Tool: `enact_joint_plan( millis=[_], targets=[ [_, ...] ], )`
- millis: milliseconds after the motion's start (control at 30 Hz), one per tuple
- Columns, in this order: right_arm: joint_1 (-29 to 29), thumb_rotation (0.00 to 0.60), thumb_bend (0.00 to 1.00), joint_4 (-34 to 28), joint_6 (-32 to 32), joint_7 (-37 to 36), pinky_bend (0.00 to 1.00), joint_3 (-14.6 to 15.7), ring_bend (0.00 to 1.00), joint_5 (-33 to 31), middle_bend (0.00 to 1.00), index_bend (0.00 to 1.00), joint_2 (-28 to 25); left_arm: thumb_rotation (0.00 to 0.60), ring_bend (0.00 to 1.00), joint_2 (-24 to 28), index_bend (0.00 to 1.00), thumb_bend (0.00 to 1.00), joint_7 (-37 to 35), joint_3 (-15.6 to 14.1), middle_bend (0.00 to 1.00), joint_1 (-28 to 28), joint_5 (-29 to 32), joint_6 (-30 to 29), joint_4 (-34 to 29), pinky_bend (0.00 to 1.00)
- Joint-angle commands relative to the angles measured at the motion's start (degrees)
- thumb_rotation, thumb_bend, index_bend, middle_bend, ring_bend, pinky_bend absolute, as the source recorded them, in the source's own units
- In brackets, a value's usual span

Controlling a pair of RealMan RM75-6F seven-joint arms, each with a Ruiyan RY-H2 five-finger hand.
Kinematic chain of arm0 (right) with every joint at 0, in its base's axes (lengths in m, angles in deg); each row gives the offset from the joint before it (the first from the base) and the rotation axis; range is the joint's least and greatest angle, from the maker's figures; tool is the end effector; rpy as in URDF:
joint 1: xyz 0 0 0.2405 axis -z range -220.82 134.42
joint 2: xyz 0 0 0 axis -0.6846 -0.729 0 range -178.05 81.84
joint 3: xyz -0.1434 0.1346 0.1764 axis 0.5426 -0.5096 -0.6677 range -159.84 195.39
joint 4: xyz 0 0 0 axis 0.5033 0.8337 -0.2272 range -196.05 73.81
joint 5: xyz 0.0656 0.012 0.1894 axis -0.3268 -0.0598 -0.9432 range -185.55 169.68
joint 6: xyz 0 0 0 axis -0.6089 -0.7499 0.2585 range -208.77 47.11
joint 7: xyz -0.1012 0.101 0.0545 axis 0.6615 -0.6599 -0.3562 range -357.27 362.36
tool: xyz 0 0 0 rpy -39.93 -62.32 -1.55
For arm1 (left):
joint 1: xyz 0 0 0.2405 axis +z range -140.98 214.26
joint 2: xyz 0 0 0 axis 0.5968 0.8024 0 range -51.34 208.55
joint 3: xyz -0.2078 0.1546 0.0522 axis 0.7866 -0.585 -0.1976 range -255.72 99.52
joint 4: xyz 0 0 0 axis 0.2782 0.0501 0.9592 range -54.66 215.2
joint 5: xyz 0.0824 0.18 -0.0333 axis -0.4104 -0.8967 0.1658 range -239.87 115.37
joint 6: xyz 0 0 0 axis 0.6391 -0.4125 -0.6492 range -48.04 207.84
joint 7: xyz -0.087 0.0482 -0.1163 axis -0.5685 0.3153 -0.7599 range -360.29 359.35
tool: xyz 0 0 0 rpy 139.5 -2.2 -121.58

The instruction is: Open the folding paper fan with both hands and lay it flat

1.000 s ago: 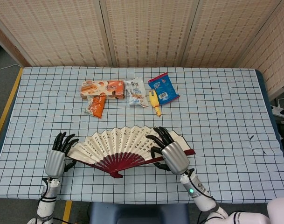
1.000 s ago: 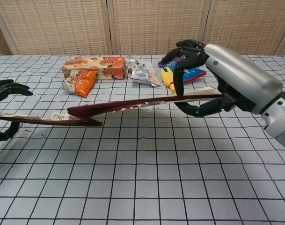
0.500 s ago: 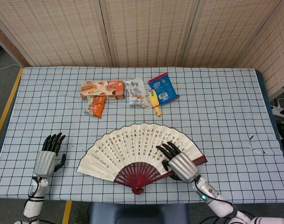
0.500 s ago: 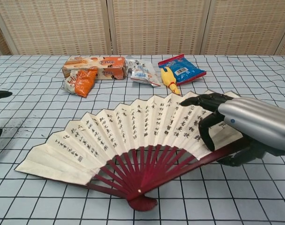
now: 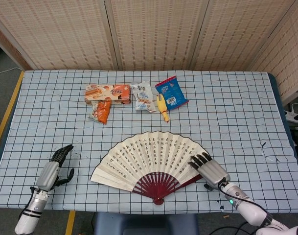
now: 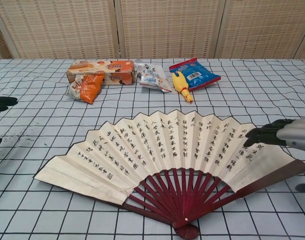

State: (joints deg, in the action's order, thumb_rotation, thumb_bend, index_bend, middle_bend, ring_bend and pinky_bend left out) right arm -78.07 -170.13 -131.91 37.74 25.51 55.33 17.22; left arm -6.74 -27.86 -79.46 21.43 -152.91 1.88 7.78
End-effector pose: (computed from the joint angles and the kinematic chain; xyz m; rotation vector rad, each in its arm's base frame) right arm -0.2314 -0.2408 0.0500 2.1508 -0.9043 0.3666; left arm -0.2996 0.2311 0.0425 -1.4891 -1.3304 -1.2740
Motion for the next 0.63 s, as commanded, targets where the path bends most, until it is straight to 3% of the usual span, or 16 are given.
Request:
enact_joint_plan(
  millis=[33,100,167,267,433,500,633],
  targets=[
    [-3.1,0.600,0.18,-5.1,4.9,1.6,0.00,1.0,0.00,-10.6,0.00,0.00,-4.7,0.600,0.00,19.5,0.00,0.50,-1.3,-9.4,0.00,-2.1,-7.7,6.9,-22.3,0.04],
    [-1.6,0.600,0.18,-6.1,3.4,-2.9,0.00,-0.2,0.00,-8.7,0.00,0.00,-6.1,0.600,0.00,20.9,0.00,0.48,3.5,-9.2,0.00,-0.9,-8.8,4.0,-23.6,0.04],
    [3.9,0.600,0.18,-6.5,-5.1,-8.9,0.00,-1.3,0.00,-0.1,0.00,0.00,-7.0,0.600,0.00,20.1,0.00,0.48,11.5,-6.4,0.00,2.3,-7.4,-2.5,-22.8,0.04],
    [13.4,0.600,0.18,-3.0,-21.0,-13.9,0.00,0.3,0.00,13.2,0.00,0.00,-6.9,0.600,0.00,16.4,0.00,0.47,22.0,-1.7,0.00,6.0,-3.7,-10.4,-18.4,0.03],
    [26.5,0.600,0.18,4.9,-42.6,-15.1,0.00,1.9,0.00,23.4,0.00,0.00,-4.1,0.600,0.00,14.9,0.00,0.47,27.3,1.1,0.00,7.8,0.5,-12.5,-14.6,0.02],
    [29.1,0.600,0.18,7.6,-45.5,-17.6,0.00,1.9,0.00,23.9,0.00,0.00,-2.8,0.600,0.00,14.8,0.00,0.47,27.4,1.4,0.00,7.9,0.0,-13.2,-14.1,0.02],
    [29.2,0.600,0.19,9.2,-43.3,-21.7,0.00,0.3,0.00,22.6,0.00,0.00,-3.2,0.600,0.00,13.9,0.00,0.45,28.3,1.6,0.00,8.2,-2.1,-15.2,-13.2,0.02]
  ],
)
